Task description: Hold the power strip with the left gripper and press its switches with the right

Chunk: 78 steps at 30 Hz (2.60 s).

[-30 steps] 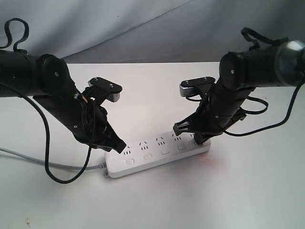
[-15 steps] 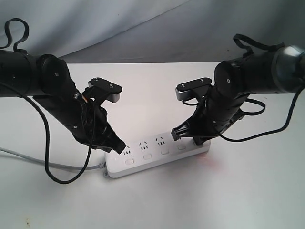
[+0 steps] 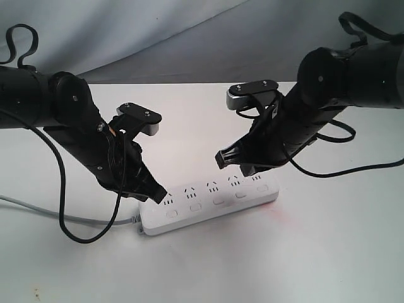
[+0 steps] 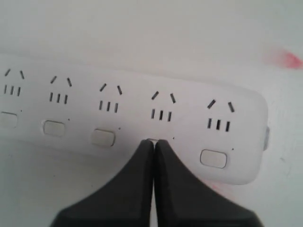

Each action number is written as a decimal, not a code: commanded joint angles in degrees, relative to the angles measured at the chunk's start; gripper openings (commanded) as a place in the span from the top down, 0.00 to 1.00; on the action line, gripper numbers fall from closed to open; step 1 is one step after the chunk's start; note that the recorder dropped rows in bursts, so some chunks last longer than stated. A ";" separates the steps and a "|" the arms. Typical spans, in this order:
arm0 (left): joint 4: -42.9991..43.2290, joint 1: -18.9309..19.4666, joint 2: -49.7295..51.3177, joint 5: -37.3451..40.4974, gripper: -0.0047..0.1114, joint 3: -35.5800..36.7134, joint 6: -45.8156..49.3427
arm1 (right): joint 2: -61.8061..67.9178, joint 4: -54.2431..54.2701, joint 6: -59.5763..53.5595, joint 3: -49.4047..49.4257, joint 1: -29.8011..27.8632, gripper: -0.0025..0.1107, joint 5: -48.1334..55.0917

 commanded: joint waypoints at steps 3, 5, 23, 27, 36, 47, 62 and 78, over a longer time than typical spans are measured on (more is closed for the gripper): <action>0.04 -0.34 -0.01 -0.02 0.96 -0.16 -0.46 | 3.18 1.55 -1.45 -0.09 0.16 0.98 1.70; 0.04 -0.34 -0.01 -0.02 0.96 -0.16 -0.46 | 3.65 1.55 -1.45 -0.09 0.16 0.98 0.76; 0.04 -0.34 -0.01 -0.02 0.96 -0.16 -0.46 | 7.32 1.51 -1.55 -0.09 0.16 0.98 -1.18; 0.04 -0.34 -0.01 -0.02 0.96 -0.16 -0.46 | 7.32 1.09 -1.55 -0.09 0.16 0.98 -1.68; 0.04 -0.34 -0.01 -0.02 0.96 -0.16 -0.46 | 7.32 1.09 -1.55 -0.09 0.16 0.98 -2.74; 0.04 -0.34 -0.01 -0.02 0.96 -0.16 -0.56 | 10.11 1.09 -1.55 -0.09 0.16 0.98 -1.23; 0.04 -0.34 -0.01 -0.02 0.96 -0.16 -0.56 | 11.93 -14.38 10.85 -0.09 5.43 0.98 2.18; 0.04 -0.34 -0.01 0.41 0.96 -0.16 -0.56 | 0.82 -1.15 1.22 -0.09 5.56 0.98 -1.48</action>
